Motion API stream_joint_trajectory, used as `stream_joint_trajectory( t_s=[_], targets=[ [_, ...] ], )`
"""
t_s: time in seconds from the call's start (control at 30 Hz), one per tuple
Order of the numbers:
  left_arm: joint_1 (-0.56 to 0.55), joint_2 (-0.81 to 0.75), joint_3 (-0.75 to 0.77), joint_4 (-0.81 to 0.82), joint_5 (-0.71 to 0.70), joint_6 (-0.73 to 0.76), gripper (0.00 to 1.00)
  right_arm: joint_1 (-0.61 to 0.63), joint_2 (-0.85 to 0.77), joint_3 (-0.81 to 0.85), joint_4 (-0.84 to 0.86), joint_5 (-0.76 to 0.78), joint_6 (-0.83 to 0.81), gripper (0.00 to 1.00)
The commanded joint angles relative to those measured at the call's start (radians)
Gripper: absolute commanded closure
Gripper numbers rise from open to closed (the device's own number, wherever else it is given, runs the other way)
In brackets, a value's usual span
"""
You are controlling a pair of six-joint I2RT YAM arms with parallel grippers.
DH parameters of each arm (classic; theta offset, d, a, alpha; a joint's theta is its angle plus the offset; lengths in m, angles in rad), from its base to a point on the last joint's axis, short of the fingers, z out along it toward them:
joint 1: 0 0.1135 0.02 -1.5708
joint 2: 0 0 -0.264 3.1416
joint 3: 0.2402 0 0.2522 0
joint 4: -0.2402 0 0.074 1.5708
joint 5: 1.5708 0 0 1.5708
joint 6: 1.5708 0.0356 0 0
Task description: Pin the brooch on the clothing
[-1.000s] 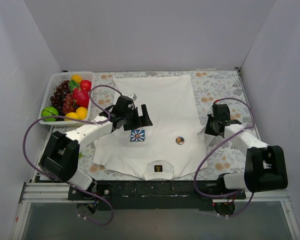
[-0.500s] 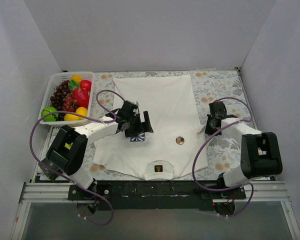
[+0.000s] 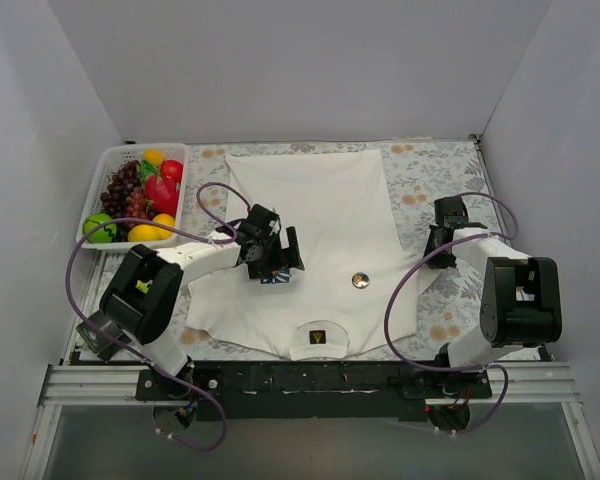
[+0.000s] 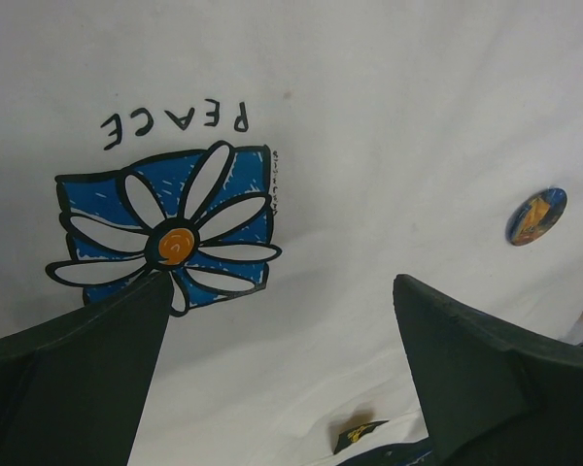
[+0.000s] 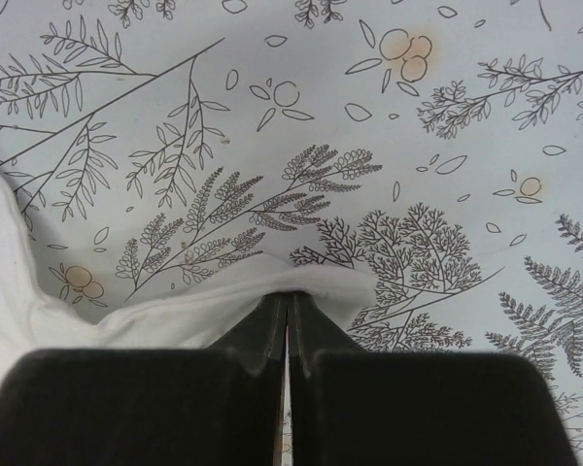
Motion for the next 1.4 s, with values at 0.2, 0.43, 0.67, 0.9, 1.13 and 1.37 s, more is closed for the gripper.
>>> stream_joint_trajectory(
  t_s=[0.2,0.43,0.67,0.9,1.13,1.37],
  targets=[
    [0.017,0.020,-0.002,-0.075,-0.085,0.016,0.02,-0.015,-0.095,0.039,-0.094,0.138,-0.006,0.99],
    [0.015,-0.001,0.060,-0.076,-0.059,0.063,0.02,-0.010,-0.192,0.085,-0.107,0.092,-0.041,0.99],
    [0.004,-0.076,0.091,-0.050,-0.024,0.088,0.02,0.007,-0.299,0.043,-0.044,-0.192,-0.099,0.89],
    [-0.009,-0.085,0.068,-0.065,-0.059,0.071,0.02,0.148,-0.259,0.020,-0.027,-0.256,-0.107,0.68],
    [-0.008,-0.062,0.028,-0.085,-0.087,0.034,0.02,0.291,-0.151,-0.013,-0.007,-0.257,-0.079,0.58],
    [-0.008,-0.065,-0.018,-0.096,-0.105,0.031,0.02,0.294,-0.181,-0.054,0.004,-0.190,-0.029,0.59]
  ],
)
